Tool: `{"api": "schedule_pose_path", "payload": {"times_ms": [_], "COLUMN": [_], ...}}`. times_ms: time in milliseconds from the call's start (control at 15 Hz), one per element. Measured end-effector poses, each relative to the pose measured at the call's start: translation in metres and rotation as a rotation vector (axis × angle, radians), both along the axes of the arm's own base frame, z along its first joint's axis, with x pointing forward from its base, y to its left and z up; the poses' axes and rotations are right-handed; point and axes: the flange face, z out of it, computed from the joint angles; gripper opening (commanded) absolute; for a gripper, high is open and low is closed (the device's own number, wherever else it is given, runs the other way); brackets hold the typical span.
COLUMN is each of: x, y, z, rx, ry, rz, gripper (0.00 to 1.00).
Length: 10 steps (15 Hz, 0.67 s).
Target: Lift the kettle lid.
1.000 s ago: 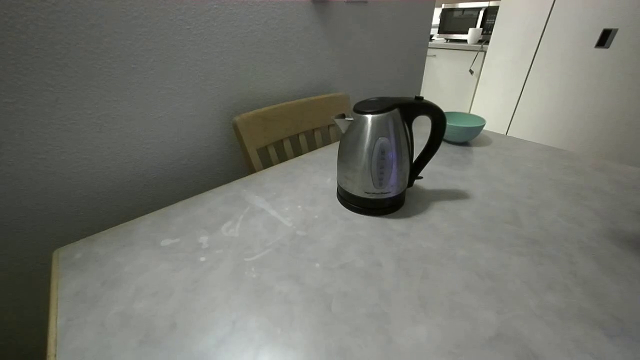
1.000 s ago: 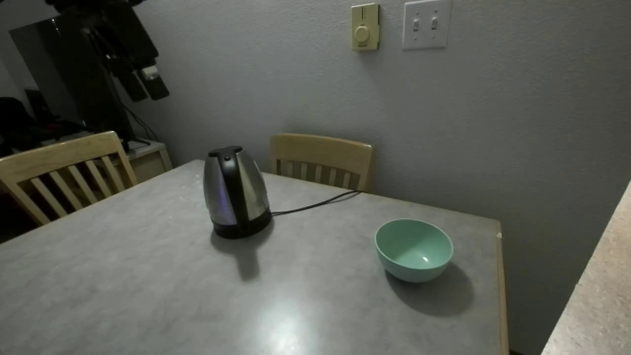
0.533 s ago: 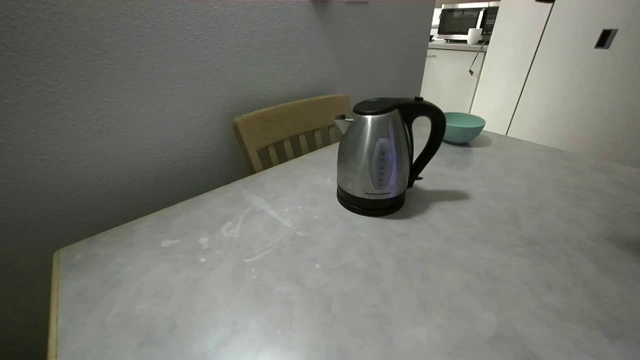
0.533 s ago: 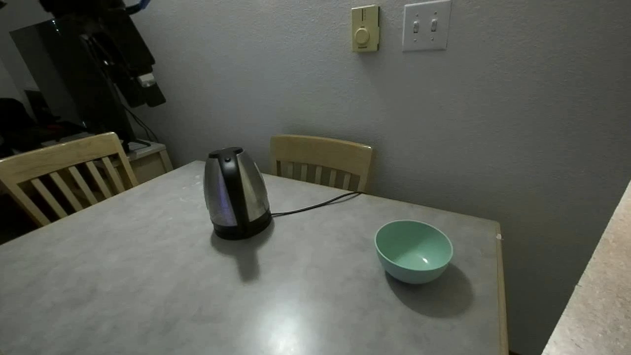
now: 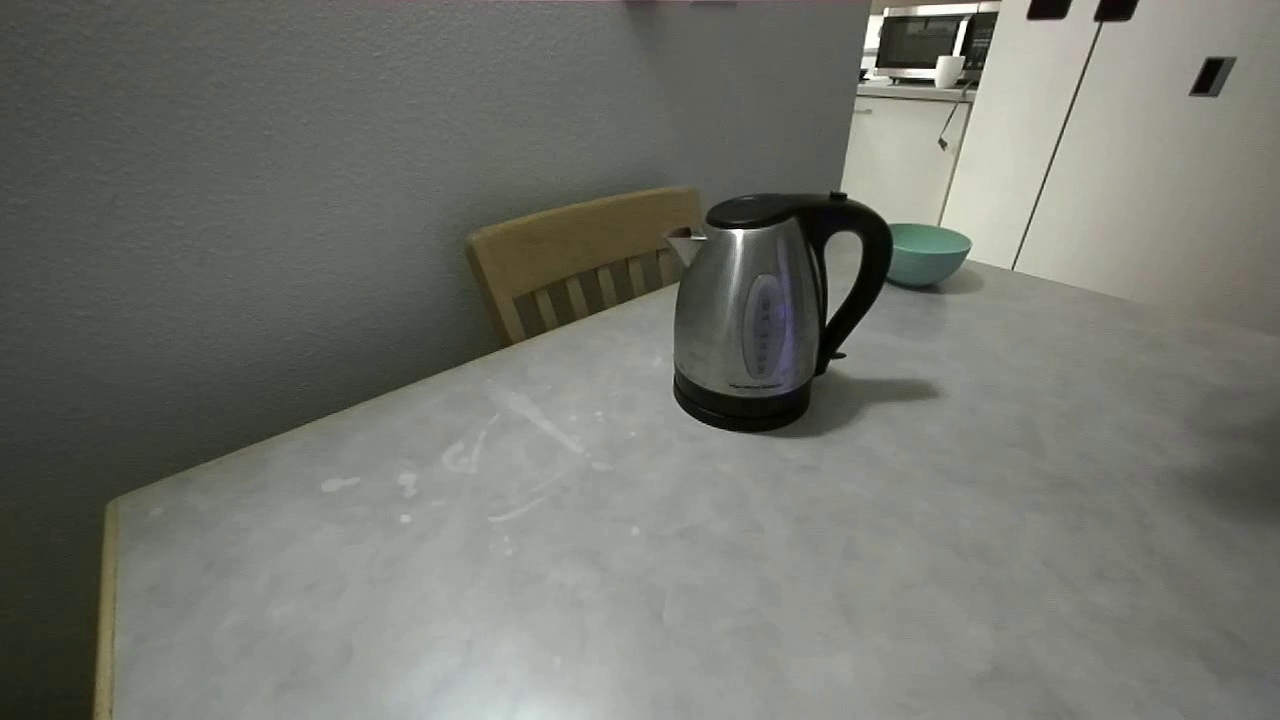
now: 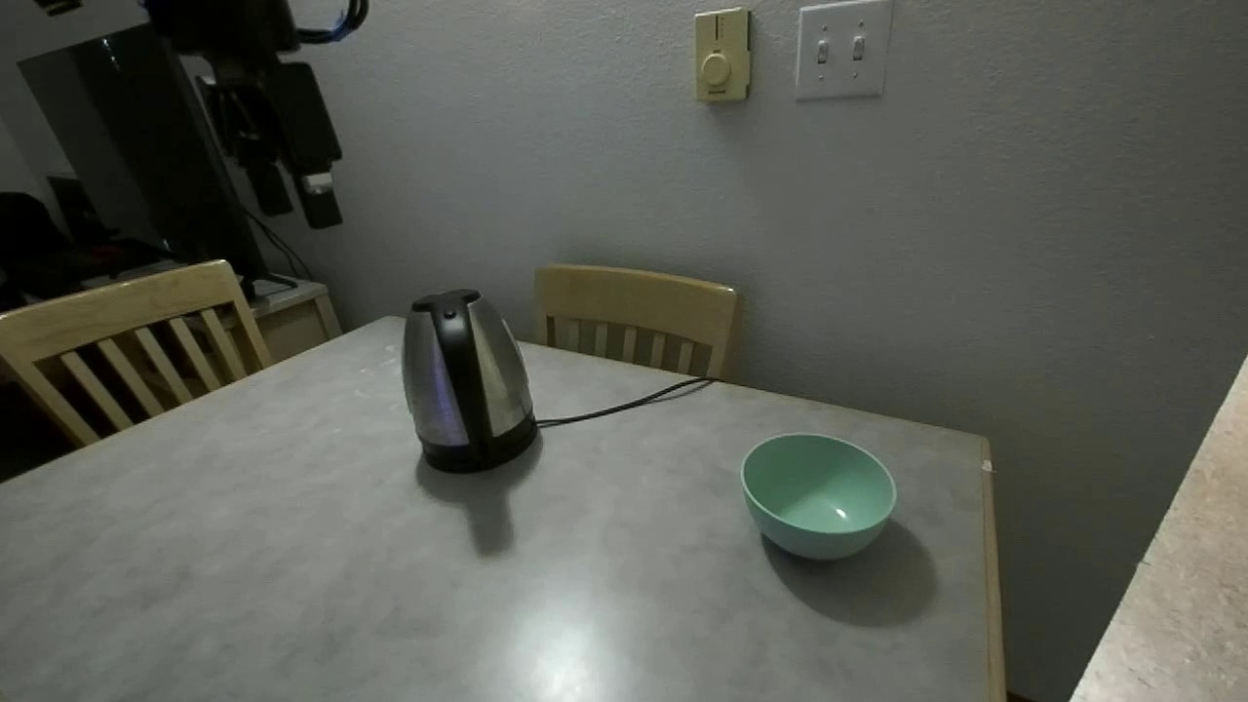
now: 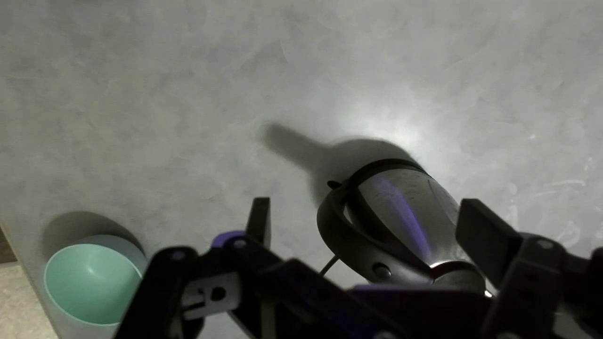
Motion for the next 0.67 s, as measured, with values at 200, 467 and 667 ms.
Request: {"api": "schedule_pose_path", "payload": {"times_ms": [200,467,667], "x": [0.031,0.076,0.099], "y": [-0.002,0.003,0.007], "z": [-0.001,-0.014,-0.037], "rx": [-0.001,-0.004,-0.005], "ry": [0.025,0.054,0.08], "rz": [0.012,0.033,0.041], "gripper": [1.0,1.0,1.0]}}
